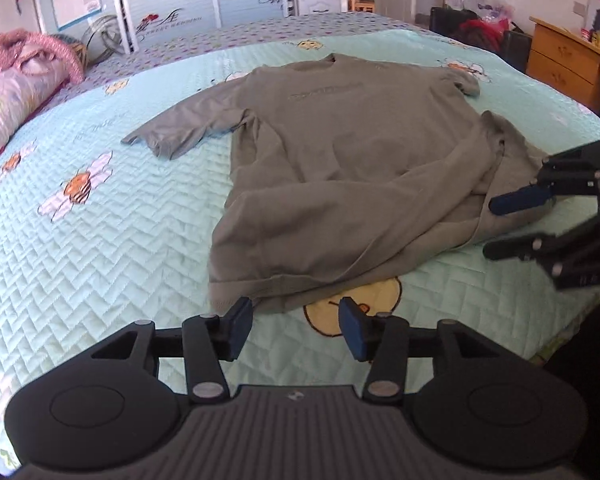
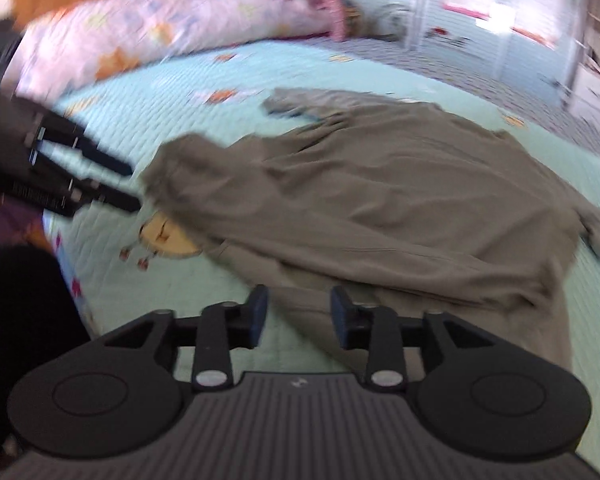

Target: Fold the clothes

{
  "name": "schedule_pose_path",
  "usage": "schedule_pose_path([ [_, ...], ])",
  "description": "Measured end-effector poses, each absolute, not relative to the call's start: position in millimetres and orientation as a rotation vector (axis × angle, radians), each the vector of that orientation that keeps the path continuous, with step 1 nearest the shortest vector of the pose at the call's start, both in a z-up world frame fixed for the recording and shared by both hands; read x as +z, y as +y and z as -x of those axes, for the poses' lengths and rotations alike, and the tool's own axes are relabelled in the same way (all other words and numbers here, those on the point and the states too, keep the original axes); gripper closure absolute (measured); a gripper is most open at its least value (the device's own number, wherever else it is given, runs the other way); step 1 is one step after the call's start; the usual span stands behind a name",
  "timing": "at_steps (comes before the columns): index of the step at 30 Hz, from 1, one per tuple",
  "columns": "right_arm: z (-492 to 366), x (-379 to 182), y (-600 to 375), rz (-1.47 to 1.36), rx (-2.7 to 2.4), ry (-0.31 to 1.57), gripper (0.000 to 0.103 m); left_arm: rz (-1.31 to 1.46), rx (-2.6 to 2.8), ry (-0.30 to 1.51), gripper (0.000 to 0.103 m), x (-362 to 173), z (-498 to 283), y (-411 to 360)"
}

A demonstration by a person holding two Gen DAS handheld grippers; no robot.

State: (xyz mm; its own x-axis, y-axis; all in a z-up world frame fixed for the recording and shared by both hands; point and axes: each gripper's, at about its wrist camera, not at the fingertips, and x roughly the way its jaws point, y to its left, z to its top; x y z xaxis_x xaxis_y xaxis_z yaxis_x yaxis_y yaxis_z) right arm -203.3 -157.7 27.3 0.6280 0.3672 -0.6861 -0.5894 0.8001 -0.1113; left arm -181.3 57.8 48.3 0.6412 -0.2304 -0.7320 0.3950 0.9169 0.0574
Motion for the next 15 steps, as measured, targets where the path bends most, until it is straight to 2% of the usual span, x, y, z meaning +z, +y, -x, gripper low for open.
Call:
schedule_pose_path([
  [2, 207, 23, -152, 0.414, 0.578, 0.684, 0.059, -0.201, -0.350, 0.812, 0.049, 47, 180, 62],
  [3, 206, 22, -155, 0.402, 0.574, 0.689, 0.070, -0.196, -0.345, 0.820, 0.049, 47, 179, 63],
  [4, 204, 22, -158, 0.387, 0.569, 0.695, 0.100, -0.198, -0.341, 0.822, 0.048, 46, 178, 63],
  [7, 200, 31, -173, 0.287, 0.534, 0.664, 0.099, -0.215, -0.333, 0.823, 0.047, 46, 175, 61],
  [12, 188, 83, -223, -0.100, 0.439, 0.558, 0.099, -0.220, -0.320, 0.809, 0.046, 47, 172, 59],
  [15, 164, 75, -243, -0.173, 0.411, 0.664, 0.099, -0.228, -0.345, 0.807, 0.046, 47, 173, 54],
])
